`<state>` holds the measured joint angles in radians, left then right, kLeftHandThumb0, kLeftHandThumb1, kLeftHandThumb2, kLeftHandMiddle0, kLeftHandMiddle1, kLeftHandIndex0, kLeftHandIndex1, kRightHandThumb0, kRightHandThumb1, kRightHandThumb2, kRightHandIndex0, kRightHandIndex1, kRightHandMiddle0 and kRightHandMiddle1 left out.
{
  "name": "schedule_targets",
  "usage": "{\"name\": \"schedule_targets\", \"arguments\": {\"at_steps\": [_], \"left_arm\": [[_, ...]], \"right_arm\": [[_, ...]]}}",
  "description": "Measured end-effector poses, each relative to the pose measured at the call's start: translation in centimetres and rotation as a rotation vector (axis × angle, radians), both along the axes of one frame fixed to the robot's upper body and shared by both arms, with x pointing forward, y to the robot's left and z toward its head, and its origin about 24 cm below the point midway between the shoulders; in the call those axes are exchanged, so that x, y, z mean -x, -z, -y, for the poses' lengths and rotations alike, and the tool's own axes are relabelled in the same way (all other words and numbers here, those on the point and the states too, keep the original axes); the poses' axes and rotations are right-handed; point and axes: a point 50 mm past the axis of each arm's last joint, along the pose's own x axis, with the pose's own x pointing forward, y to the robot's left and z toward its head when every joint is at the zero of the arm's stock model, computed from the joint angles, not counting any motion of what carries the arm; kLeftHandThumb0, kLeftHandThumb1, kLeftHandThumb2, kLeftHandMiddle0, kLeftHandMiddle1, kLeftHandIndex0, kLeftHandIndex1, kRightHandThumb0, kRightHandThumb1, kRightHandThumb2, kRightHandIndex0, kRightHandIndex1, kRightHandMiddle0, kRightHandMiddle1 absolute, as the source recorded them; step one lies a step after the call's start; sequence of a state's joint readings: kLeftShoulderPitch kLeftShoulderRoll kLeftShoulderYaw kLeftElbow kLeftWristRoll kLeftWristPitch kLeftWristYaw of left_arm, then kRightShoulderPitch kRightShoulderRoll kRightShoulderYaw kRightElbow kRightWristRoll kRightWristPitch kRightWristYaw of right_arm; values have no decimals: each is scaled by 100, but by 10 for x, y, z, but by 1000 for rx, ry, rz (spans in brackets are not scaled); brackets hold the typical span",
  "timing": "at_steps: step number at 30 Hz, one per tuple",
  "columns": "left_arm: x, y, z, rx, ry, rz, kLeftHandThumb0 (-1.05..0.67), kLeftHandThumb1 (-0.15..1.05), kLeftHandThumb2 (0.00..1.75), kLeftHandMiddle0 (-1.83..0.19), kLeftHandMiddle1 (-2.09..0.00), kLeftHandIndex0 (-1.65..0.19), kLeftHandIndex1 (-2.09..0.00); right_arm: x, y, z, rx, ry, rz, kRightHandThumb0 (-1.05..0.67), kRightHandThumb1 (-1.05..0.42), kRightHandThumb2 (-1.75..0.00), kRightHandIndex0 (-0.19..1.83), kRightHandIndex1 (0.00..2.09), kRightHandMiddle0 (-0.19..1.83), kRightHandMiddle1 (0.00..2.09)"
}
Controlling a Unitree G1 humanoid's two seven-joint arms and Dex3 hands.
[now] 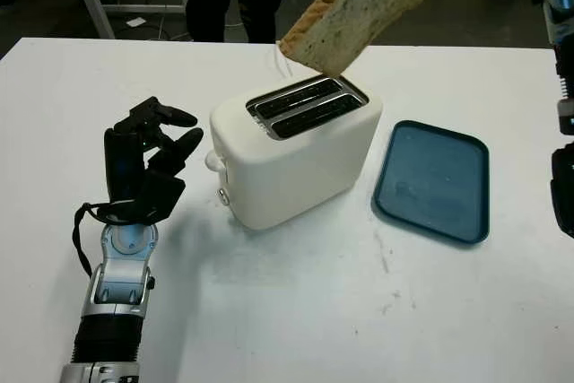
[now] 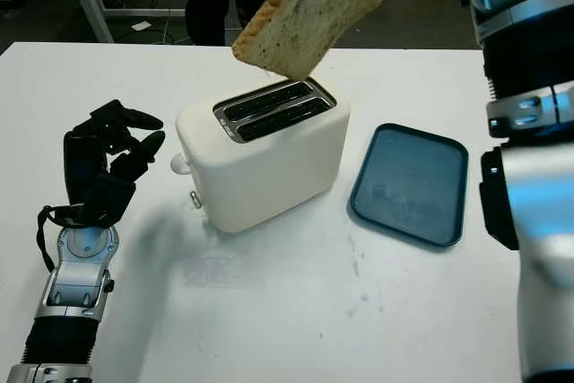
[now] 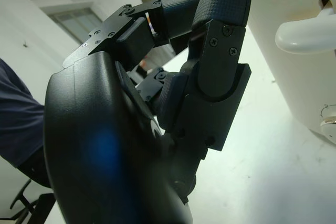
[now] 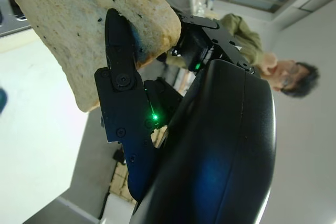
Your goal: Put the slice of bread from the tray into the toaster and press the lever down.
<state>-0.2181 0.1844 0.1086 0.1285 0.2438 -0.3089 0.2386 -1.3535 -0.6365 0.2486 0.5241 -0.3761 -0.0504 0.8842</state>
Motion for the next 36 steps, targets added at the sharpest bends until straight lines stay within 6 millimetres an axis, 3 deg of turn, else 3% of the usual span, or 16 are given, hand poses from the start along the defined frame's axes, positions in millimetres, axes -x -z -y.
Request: {"name": "schedule_targets", "arguments": {"at_steps": [6, 15, 22, 36], "left_arm": [[1, 1, 0, -3, -7, 0, -94, 92, 14, -102, -149, -84, -104], [1, 2, 0, -7, -9, -4, -92, 92, 11, -102, -148, -84, -105], [2, 2, 0, -8, -10, -7, -94, 92, 12, -103, -147, -84, -105], [2, 3, 0, -8, -10, -8, -94, 92, 12, -102, -149, -83, -106]], "right_arm": [[0, 20, 5, 3, 3, -52, -33, -92, -26, 102, 175, 80, 175], [6, 24, 6, -13, -29, -85, -31, -92, -26, 103, 175, 77, 175], [2, 41, 8, -15, -20, -118, -31, -92, -28, 103, 175, 78, 175], [-10, 58, -5, 125, 44, -17, -40, -92, -27, 101, 175, 74, 175]]}}
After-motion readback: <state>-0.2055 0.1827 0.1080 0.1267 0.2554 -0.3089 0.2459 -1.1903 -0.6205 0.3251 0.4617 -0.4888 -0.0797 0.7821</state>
